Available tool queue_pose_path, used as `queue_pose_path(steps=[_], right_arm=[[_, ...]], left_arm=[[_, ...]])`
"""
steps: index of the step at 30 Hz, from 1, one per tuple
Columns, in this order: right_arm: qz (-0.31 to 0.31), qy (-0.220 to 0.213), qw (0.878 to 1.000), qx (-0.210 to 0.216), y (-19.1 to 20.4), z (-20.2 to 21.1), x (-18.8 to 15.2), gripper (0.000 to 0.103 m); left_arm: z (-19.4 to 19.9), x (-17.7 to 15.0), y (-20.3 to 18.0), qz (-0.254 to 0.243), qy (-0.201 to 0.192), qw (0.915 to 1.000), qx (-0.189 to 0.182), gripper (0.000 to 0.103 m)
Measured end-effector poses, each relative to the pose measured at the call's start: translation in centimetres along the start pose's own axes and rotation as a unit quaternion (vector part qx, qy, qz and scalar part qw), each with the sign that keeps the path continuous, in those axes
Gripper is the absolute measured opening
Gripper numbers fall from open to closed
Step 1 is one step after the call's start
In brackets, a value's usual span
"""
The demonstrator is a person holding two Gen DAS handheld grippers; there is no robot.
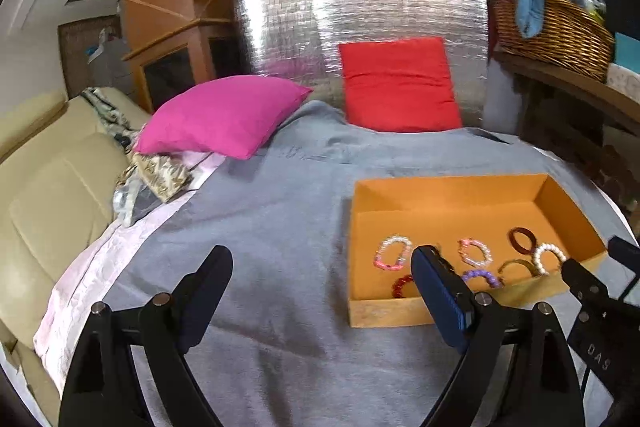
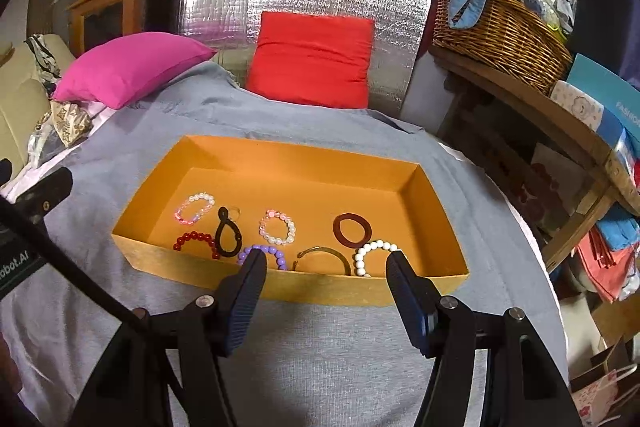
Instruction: Organize jewelry
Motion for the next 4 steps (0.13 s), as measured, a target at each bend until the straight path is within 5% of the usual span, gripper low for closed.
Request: queue_pose_path(steps=[4], right_arm=[[-0.019, 0.025, 0.999, 0.032, -2.0, -0.4, -1.0, 0.07]], left_arm=[[-0.5, -2.1, -2.0, -0.011, 0.04, 0.9977, -0.054, 0.091]])
Point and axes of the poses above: each gripper's, at about its wrist camera, not at the fingertips, and z roughly against the way its jaws point, y to its left, x to its top, the point moved 1 cm from there along -z, roughly the way its jaws point, and after that the axes turned 4 degrees about -z, right-handed, at the moved point
